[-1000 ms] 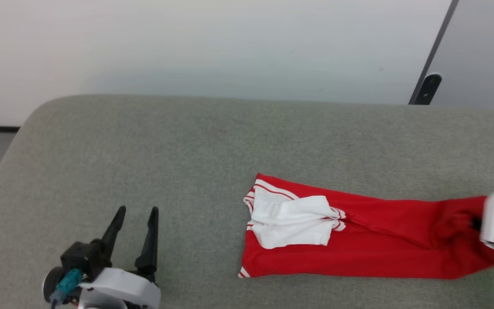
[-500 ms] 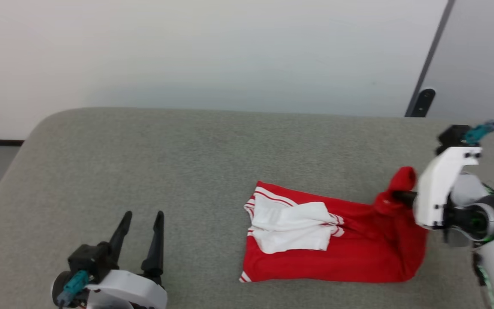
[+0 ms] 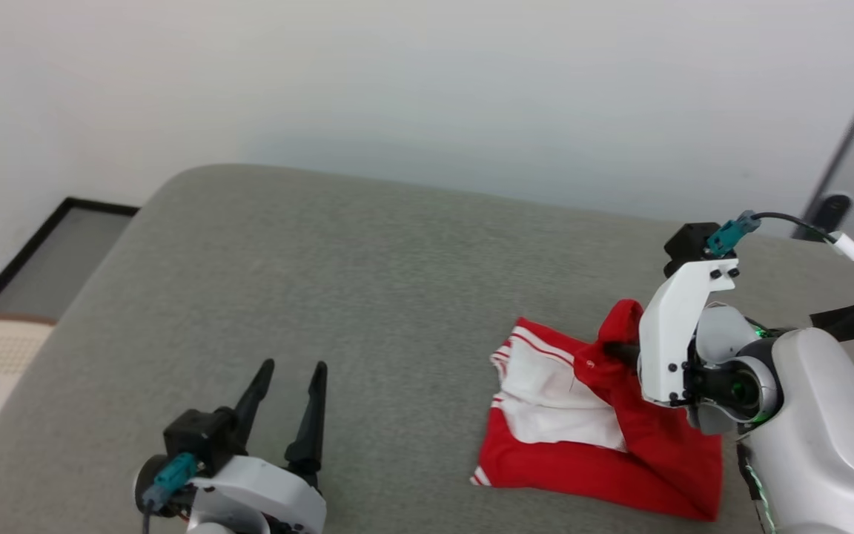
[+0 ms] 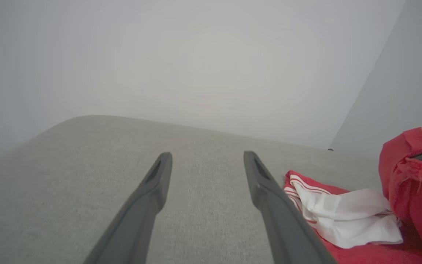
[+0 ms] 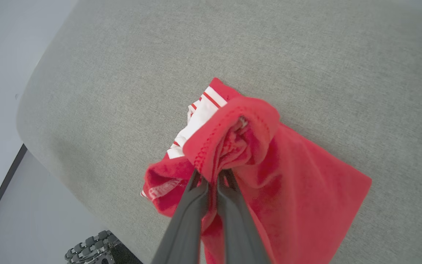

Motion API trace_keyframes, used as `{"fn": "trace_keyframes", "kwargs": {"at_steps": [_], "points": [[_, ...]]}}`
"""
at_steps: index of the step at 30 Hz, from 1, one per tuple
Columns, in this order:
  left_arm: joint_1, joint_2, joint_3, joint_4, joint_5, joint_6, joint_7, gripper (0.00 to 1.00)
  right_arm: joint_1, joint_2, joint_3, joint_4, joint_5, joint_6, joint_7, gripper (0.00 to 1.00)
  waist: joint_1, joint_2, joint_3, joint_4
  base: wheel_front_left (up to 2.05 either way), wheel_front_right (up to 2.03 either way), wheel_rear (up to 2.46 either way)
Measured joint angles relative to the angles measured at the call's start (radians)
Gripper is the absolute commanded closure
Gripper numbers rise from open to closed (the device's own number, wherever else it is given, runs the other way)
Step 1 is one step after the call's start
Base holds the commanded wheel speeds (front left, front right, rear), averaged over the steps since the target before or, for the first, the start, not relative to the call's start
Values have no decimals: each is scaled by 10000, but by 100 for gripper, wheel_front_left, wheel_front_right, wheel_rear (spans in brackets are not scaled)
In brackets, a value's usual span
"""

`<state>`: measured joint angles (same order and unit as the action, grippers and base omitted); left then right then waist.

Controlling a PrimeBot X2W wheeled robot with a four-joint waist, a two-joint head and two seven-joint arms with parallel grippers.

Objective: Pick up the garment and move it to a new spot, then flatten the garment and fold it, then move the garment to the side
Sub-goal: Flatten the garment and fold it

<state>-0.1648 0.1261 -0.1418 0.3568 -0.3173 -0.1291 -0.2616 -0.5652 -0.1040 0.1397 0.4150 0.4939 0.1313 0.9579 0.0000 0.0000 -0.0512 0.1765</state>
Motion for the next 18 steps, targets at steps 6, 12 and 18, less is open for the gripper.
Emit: {"fn": "trace_keyframes", "kwargs": {"at_steps": [6, 12, 18], "points": [[-222, -8, -326, 155, -167, 0, 0, 0, -189, 196, -19, 711, -414, 0, -73, 100, 0, 0, 27, 650, 0, 0, 0], [-428, -73, -500, 288, -274, 0, 0, 0, -421, 351, 117, 1551, -732, 0, -186, 100, 0, 0, 197, 1124, 0, 0, 0], [-604, -161, -639, 397, -347, 0, 0, 0, -600, 430, 462, 2318, -1003, 0, -683, 100, 0, 0, 375, 1364, 0, 0, 0]]}}
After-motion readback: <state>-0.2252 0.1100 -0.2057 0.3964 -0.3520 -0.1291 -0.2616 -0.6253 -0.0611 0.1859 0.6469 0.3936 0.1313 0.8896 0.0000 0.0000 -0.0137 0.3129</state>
